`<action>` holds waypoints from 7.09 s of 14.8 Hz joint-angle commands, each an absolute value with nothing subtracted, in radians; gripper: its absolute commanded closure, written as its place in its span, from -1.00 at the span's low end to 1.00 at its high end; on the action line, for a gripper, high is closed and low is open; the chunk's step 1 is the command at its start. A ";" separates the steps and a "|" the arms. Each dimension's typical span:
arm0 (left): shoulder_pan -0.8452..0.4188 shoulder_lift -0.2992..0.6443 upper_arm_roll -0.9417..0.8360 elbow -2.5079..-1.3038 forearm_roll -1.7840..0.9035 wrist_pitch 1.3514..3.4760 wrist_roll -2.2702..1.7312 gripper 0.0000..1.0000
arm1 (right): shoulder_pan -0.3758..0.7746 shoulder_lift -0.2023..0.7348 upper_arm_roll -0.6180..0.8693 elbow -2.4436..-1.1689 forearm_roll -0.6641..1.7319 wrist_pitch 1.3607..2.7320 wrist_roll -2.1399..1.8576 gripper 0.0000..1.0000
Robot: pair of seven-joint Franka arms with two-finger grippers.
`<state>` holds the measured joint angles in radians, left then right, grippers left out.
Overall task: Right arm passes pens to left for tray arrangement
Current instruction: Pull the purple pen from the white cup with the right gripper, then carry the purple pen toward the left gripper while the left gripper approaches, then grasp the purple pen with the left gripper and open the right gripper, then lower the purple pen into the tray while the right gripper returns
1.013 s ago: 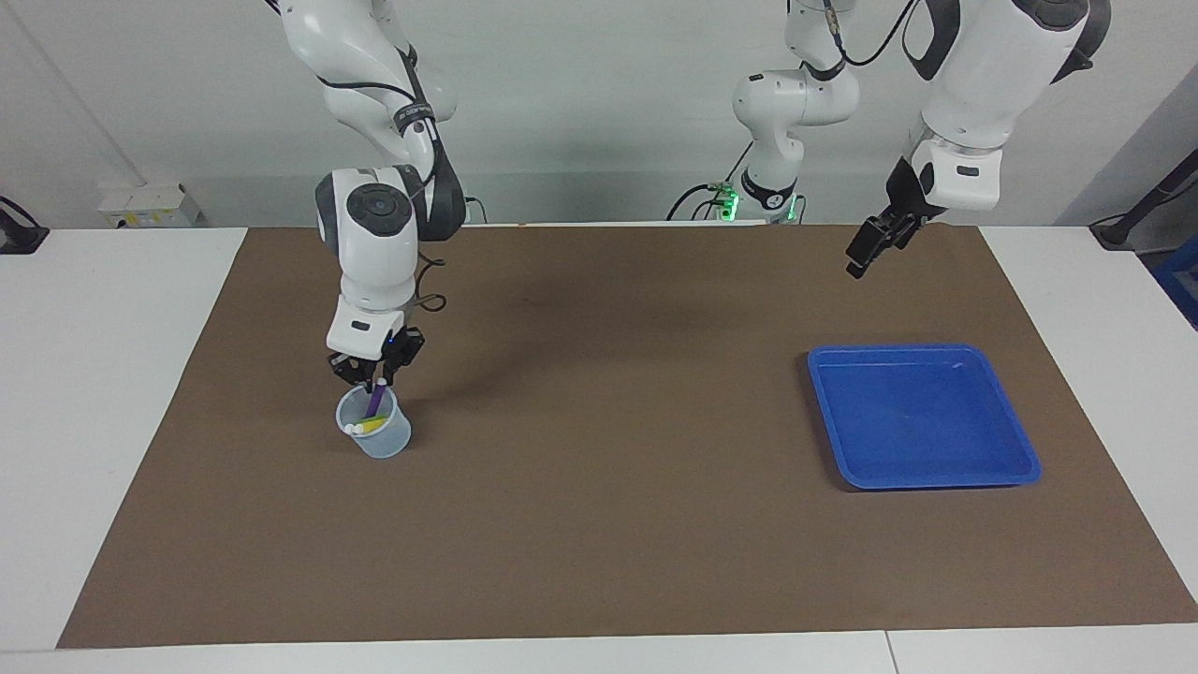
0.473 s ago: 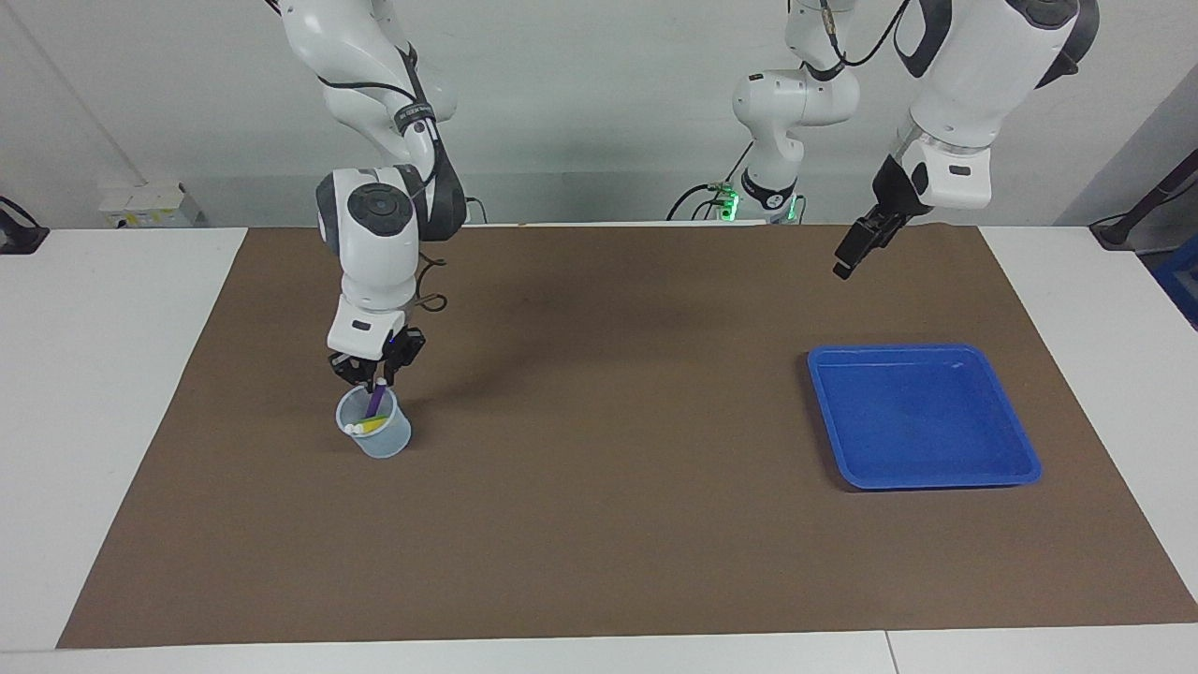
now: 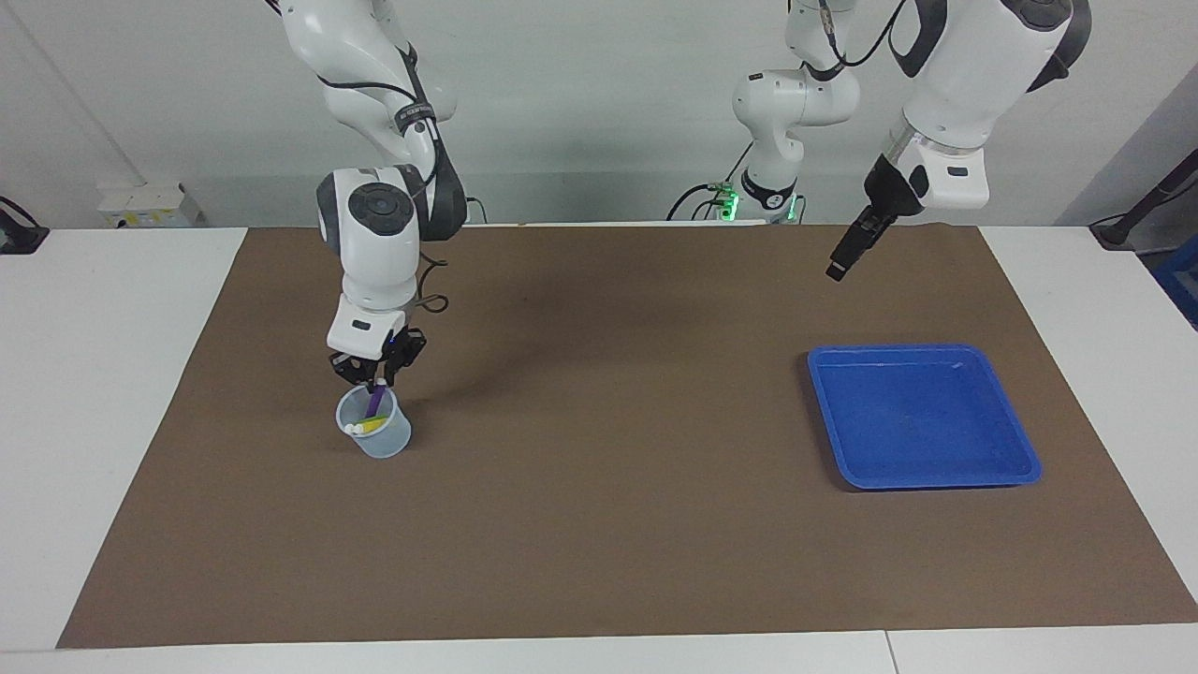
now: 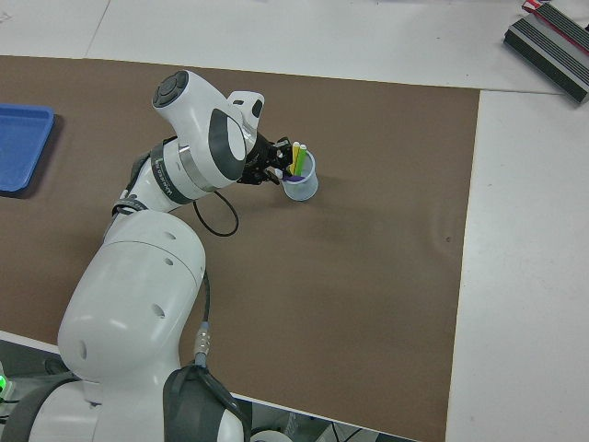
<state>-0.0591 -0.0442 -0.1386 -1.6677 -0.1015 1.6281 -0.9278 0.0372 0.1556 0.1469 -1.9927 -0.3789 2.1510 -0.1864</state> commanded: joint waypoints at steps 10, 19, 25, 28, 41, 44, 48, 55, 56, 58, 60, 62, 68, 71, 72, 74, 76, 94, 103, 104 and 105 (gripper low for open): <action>-0.127 -0.072 -0.127 -1.707 -0.152 1.720 -1.212 -1.00 | 0.008 0.109 0.153 -1.798 -0.255 1.895 -0.302 0.99; -0.233 -0.098 -0.127 -1.817 -0.313 1.966 -1.604 -1.00 | -0.127 0.044 0.146 -1.487 0.156 1.508 -0.246 0.99; -0.297 -0.118 -0.127 -1.916 -0.485 2.218 -1.856 -1.00 | -0.103 0.034 0.158 -1.512 0.417 1.540 0.165 0.99; -0.366 -0.109 -0.127 -1.948 -0.518 2.339 -1.989 -1.00 | -0.031 0.034 0.158 -1.561 0.494 1.635 0.354 0.99; -0.598 -0.015 -0.126 -1.957 -0.517 2.599 -2.246 -1.00 | 0.176 0.005 0.158 -1.678 0.583 1.873 0.822 0.99; -0.609 -0.006 -0.126 -1.956 -0.517 2.603 -2.243 -0.96 | 0.179 0.005 0.158 -1.680 0.583 1.875 0.822 0.99; -0.609 -0.005 -0.126 -1.951 -0.512 2.612 -2.237 -0.24 | 0.181 0.002 0.158 -1.681 0.583 1.875 0.821 0.98; -0.611 -0.005 -0.126 -1.953 -0.505 2.611 -2.154 1.00 | 0.181 0.000 0.158 -1.686 0.583 1.876 0.821 0.98; -0.611 -0.003 -0.126 -1.951 -0.505 2.611 -2.154 1.00 | 0.181 0.000 0.158 -1.687 0.581 1.876 0.821 0.98; -0.611 -0.003 -0.126 -1.951 -0.505 2.611 -2.146 1.00 | 0.181 0.000 0.158 -1.687 0.583 1.876 0.821 0.98; -0.611 -0.003 -0.126 -1.950 -0.505 2.611 -2.140 1.00 | 0.181 -0.002 0.158 -1.689 0.580 1.875 0.824 0.53; -0.611 -0.002 -0.126 -1.948 -0.505 2.611 -2.134 1.00 | 0.190 -0.002 0.160 -1.687 0.563 1.876 0.816 -0.45; -0.597 -0.002 -0.126 -1.941 -0.505 2.580 -2.056 1.00 | 0.175 0.002 0.150 -1.671 0.479 1.855 0.749 -0.66; -0.575 -0.005 -0.120 -1.925 -0.505 2.492 -1.942 1.00 | 0.086 0.000 0.147 -1.658 0.399 1.761 0.535 -0.71; -0.565 -0.006 -0.120 -1.919 -0.505 2.462 -1.906 1.00 | 0.049 0.000 0.147 -1.660 0.375 1.741 0.431 -0.71; -0.546 -0.012 -0.120 -1.917 -0.505 2.421 -1.820 1.00 | -0.017 -0.002 0.147 -1.670 0.303 1.720 0.228 -0.71; -0.520 -0.018 -0.120 -1.919 -0.505 2.358 -1.699 1.00 | -0.060 0.003 0.149 -1.683 0.223 1.718 0.044 -0.71; -0.169 -0.057 -0.110 -1.899 -0.089 1.864 -0.577 1.00 | -0.124 0.296 0.152 -1.721 0.022 2.035 -1.100 -0.70; 0.109 -0.025 -0.110 -1.905 0.034 1.937 -0.065 1.00 | -0.117 0.330 0.152 -1.746 -0.021 2.123 -1.137 -0.70; 0.139 -0.011 -0.112 -1.907 0.034 1.959 -0.014 1.00 | -0.115 0.330 0.152 -1.746 -0.021 2.123 -1.135 -0.70; 0.159 -0.006 -0.110 -1.908 0.035 1.982 0.014 1.00 | -0.114 0.330 0.152 -1.746 -0.021 2.123 -1.132 -0.70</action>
<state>0.1157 -0.0225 -0.0995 -1.8970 0.0118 1.9285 -0.0547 -0.1101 0.3319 0.1442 -1.7338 0.0057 2.1022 -1.1182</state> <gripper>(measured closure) 0.828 0.150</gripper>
